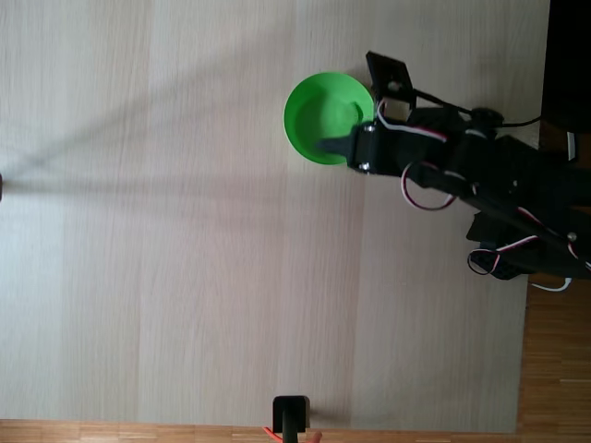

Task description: Grasp a green pompom and put it in the green bowl.

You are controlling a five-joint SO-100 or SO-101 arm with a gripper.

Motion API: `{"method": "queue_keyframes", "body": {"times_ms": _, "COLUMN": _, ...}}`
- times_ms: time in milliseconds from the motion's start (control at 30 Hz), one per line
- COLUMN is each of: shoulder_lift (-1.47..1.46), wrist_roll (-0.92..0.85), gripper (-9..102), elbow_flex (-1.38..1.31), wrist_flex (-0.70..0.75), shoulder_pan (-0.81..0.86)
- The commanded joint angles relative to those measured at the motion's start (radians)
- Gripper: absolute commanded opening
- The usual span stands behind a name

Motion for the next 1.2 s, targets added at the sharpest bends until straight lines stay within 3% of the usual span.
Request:
{"method": "queue_keyframes", "body": {"times_ms": 0, "shoulder_lift": 0.118, "wrist_roll": 0.011, "gripper": 14, "elbow_flex": 0.058, "wrist_flex": -0.008, "shoulder_pan": -0.097}}
{"method": "queue_keyframes", "body": {"times_ms": 267, "shoulder_lift": 0.38, "wrist_roll": 0.058, "gripper": -1, "elbow_flex": 0.242, "wrist_flex": -0.005, "shoulder_pan": -0.222}}
{"method": "queue_keyframes", "body": {"times_ms": 533, "shoulder_lift": 0.676, "wrist_roll": 0.101, "gripper": 0, "elbow_flex": 0.483, "wrist_flex": 0.002, "shoulder_pan": -0.238}}
{"method": "queue_keyframes", "body": {"times_ms": 800, "shoulder_lift": 1.009, "wrist_roll": 0.112, "gripper": 0, "elbow_flex": 0.795, "wrist_flex": -0.009, "shoulder_pan": -0.394}}
{"method": "queue_keyframes", "body": {"times_ms": 1167, "shoulder_lift": 1.289, "wrist_roll": 0.281, "gripper": 0, "elbow_flex": 1.039, "wrist_flex": 0.0, "shoulder_pan": -0.426}}
